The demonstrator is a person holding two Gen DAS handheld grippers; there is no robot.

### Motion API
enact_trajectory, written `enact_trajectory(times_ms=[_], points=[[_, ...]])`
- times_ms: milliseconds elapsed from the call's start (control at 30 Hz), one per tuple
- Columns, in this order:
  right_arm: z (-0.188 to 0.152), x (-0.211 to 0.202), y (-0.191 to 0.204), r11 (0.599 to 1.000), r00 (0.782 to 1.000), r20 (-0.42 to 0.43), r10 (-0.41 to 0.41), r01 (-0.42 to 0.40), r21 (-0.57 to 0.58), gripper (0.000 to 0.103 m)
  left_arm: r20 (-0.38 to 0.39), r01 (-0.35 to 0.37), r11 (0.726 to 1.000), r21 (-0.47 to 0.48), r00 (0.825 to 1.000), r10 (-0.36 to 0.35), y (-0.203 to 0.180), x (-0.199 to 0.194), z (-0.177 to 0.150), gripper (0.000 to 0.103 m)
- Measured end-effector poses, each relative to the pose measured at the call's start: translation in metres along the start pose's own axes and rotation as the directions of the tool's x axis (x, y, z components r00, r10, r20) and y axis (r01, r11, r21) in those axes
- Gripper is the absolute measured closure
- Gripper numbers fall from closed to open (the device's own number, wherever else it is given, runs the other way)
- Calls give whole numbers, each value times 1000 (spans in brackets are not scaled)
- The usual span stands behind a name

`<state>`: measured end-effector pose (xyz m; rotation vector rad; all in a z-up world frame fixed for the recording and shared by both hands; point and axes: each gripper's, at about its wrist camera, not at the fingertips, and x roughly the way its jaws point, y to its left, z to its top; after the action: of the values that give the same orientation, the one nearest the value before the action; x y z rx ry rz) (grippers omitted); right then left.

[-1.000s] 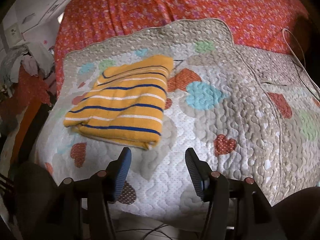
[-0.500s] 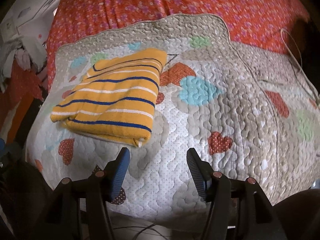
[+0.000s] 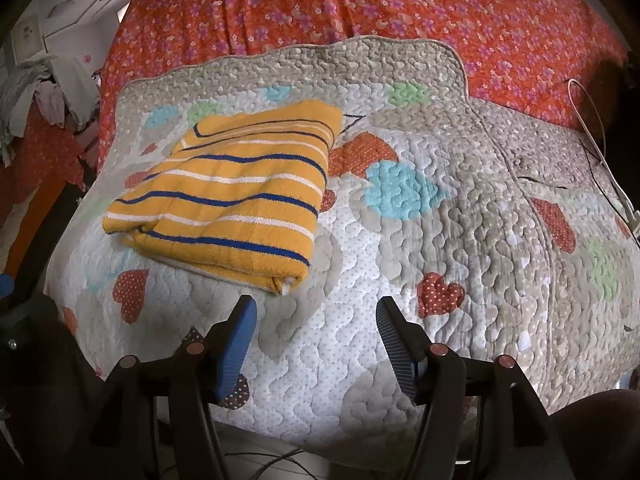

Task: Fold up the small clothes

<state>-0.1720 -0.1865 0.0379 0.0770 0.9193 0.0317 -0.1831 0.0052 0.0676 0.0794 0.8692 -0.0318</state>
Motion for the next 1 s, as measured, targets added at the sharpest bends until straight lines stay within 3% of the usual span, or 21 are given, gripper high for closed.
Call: enact_trajectory(times_ms=[1000], points=[[-2,4,2,1000,1000,-14,0,0,-6,35,-84,36,999,-24,996,-38,4,20,-10,0]])
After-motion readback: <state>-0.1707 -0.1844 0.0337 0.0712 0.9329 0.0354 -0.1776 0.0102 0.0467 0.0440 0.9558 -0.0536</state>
